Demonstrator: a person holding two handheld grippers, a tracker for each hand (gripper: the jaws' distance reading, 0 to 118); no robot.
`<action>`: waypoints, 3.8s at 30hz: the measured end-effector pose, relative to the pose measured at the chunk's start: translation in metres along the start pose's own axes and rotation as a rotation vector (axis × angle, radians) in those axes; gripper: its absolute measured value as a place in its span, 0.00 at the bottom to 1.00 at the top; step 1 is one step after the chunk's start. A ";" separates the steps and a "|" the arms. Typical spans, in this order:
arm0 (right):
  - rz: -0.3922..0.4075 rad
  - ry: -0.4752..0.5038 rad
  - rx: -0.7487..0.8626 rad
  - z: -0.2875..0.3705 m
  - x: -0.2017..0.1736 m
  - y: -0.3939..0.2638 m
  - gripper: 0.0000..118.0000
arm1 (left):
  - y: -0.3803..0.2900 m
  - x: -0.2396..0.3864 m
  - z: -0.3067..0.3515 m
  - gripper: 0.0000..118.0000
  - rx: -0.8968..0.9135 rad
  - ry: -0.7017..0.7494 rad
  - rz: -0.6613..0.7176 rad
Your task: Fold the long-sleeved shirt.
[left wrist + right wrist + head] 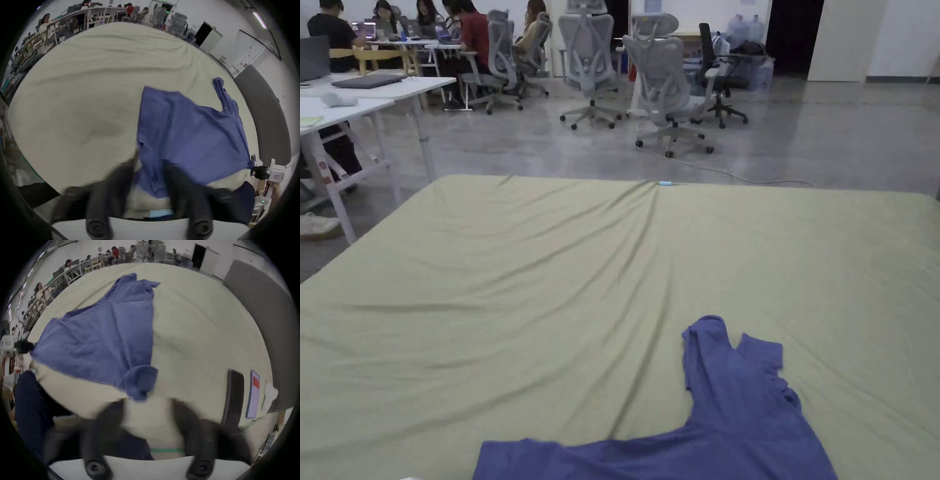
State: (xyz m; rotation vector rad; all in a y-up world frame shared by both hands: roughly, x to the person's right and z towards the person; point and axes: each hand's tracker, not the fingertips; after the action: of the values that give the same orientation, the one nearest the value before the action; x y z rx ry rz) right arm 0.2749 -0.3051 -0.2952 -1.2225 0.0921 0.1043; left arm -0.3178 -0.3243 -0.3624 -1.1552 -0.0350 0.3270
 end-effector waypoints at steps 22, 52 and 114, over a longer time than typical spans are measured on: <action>-0.127 0.174 0.457 0.069 -0.065 0.021 0.02 | 0.064 0.042 -0.015 0.92 0.320 0.099 0.047; 0.111 -0.109 0.227 -0.040 -0.049 0.193 0.07 | 0.067 0.069 0.012 0.01 0.380 0.054 -0.075; -0.056 -0.177 0.398 -0.071 0.039 0.406 0.06 | 0.319 0.186 -0.078 0.01 0.601 0.096 -0.168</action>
State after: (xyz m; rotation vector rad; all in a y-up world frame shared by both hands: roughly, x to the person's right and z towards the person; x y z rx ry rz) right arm 0.2603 -0.2340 -0.7032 -0.8141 -0.0739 0.1376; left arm -0.2009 -0.2283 -0.7081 -0.5650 0.0483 0.1159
